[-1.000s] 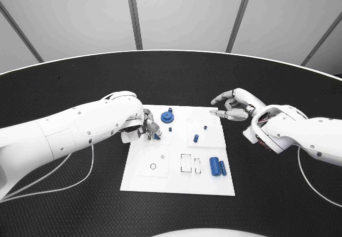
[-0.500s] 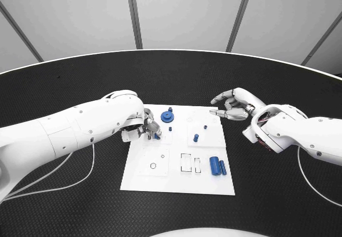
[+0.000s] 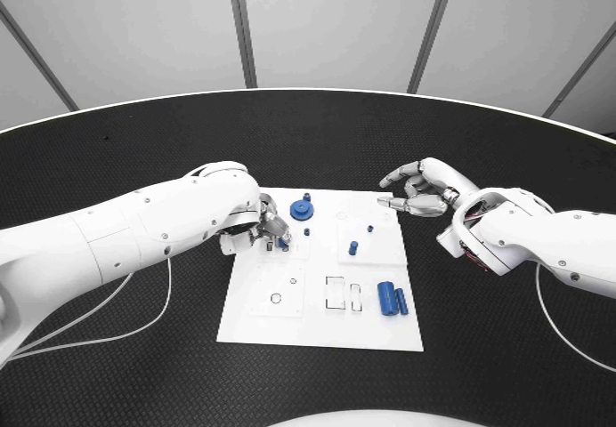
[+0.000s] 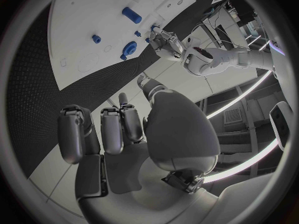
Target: Assemble the parts on the task board
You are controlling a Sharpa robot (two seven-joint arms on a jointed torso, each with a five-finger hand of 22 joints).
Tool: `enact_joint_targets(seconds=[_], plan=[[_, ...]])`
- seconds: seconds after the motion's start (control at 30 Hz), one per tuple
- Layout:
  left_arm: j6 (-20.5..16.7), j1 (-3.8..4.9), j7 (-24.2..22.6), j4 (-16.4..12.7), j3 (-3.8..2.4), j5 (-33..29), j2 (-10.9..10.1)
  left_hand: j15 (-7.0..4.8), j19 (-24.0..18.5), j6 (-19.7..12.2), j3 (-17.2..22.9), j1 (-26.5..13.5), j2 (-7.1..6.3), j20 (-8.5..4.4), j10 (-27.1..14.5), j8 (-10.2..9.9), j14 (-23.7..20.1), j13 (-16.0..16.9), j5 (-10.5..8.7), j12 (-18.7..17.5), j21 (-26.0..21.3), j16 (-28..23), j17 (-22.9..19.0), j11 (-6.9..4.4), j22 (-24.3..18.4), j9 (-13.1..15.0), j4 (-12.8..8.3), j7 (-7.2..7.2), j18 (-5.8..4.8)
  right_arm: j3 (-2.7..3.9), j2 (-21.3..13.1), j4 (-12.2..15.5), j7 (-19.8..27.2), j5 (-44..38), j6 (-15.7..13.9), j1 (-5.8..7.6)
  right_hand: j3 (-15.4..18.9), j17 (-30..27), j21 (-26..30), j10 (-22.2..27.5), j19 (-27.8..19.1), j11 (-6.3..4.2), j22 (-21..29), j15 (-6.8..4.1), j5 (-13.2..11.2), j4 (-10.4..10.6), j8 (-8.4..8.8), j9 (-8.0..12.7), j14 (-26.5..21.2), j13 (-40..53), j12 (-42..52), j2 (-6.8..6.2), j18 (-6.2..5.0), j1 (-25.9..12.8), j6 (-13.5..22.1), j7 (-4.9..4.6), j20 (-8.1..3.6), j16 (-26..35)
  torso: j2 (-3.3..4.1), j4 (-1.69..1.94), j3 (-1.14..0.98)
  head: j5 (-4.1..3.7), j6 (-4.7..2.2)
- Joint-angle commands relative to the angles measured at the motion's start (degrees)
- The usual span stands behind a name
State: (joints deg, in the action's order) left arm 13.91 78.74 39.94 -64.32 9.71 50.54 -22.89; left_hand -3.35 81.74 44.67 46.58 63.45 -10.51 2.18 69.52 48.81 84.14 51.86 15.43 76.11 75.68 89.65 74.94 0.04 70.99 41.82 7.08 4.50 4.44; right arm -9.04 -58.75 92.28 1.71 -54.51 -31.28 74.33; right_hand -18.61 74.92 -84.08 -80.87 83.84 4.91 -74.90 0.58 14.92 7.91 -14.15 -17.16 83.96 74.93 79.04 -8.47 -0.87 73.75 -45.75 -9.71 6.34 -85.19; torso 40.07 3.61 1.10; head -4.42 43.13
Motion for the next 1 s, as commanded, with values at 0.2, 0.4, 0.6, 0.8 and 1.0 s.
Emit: enact_joint_targets(seconds=[0.2,0.4,0.6,0.8,1.0], plan=[[0.0,-0.01,0.03,0.4,0.0,0.0,0.37,-0.34,0.19,-0.02,8.67,-0.08,0.67,0.1,0.04,0.3,5.86,-0.27,0.18,0.18,0.13,0.35,15.06,-0.13,-0.11,0.02,-8.62,-0.12,0.43,0.0,-0.01,0.02,-0.03,0.0,0.03,0.0,-0.51,4.42,-0.08,-0.43,3.16,-0.21,-9.67,-0.41,0.33,0.18,-0.44,0.14,3.6,4.48,0.36,-0.5,-0.82,0.03,-0.44,-0.1,-0.36,0.32,-0.03,-0.01,0.03,-0.06,0.09],[-0.2,-0.02,0.04,0.83,0.0,0.0,0.72,-0.34,0.21,-0.05,8.71,-0.08,0.74,0.09,-0.22,0.28,5.86,-0.73,0.15,0.0,0.18,0.35,15.06,-0.12,-0.05,0.01,-8.61,-0.12,0.42,0.0,0.05,0.0,-0.02,0.0,0.05,0.0,-0.54,4.36,-0.08,-0.42,3.17,-0.22,-9.68,-0.42,0.34,0.2,-0.47,0.15,3.59,4.47,0.34,-0.52,-0.82,0.03,-0.47,-0.09,-0.36,0.34,-0.05,-0.01,0.01,-0.09,0.12],[-0.44,-0.04,0.04,1.4,0.01,0.0,1.16,-0.33,0.23,-0.2,8.79,-0.08,0.95,0.07,-0.57,0.2,5.86,-1.29,-0.01,-0.26,0.2,0.35,15.06,-0.09,-0.02,-0.02,-8.59,-0.08,0.41,0.0,0.14,-0.04,-0.03,0.0,0.14,0.0,-0.54,4.36,-0.08,-0.42,3.17,-0.22,-9.68,-0.42,0.34,0.2,-0.47,0.15,3.59,4.47,0.34,-0.52,-0.82,0.03,-0.47,-0.09,-0.36,0.34,-0.08,-0.01,0.01,-0.05,0.13],[-0.38,-0.05,0.03,1.73,0.01,0.0,1.42,-0.33,0.2,-0.25,8.8,-0.09,1.01,0.06,-0.7,0.18,5.86,-1.51,-0.07,-0.36,0.15,0.35,15.06,-0.08,-0.09,-0.03,-8.58,-0.06,0.43,0.0,0.22,-0.08,-0.04,0.0,0.26,0.0,-0.54,4.36,-0.08,-0.42,3.17,-0.22,-9.68,-0.42,0.34,0.2,-0.47,0.15,3.59,4.47,0.34,-0.52,-0.82,0.03,-0.47,-0.09,-0.36,0.34,-0.1,-0.02,0.03,-0.07,0.11],[-0.02,-0.06,0.03,1.85,0.01,-0.01,1.49,-0.32,0.24,-0.3,8.82,-0.09,1.06,0.06,-0.79,0.15,5.86,-1.64,-0.15,-0.43,0.21,0.35,15.06,-0.07,-0.01,-0.04,-8.58,-0.05,0.41,0.0,0.27,-0.14,-0.05,0.0,0.35,0.0,-0.54,4.36,-0.08,-0.42,3.17,-0.22,-9.68,-0.42,0.34,0.2,-0.47,0.15,3.59,4.47,0.34,-0.52,-0.82,0.03,-0.47,-0.09,-0.36,0.34,-0.11,0.0,0.01,-0.1,0.11]])
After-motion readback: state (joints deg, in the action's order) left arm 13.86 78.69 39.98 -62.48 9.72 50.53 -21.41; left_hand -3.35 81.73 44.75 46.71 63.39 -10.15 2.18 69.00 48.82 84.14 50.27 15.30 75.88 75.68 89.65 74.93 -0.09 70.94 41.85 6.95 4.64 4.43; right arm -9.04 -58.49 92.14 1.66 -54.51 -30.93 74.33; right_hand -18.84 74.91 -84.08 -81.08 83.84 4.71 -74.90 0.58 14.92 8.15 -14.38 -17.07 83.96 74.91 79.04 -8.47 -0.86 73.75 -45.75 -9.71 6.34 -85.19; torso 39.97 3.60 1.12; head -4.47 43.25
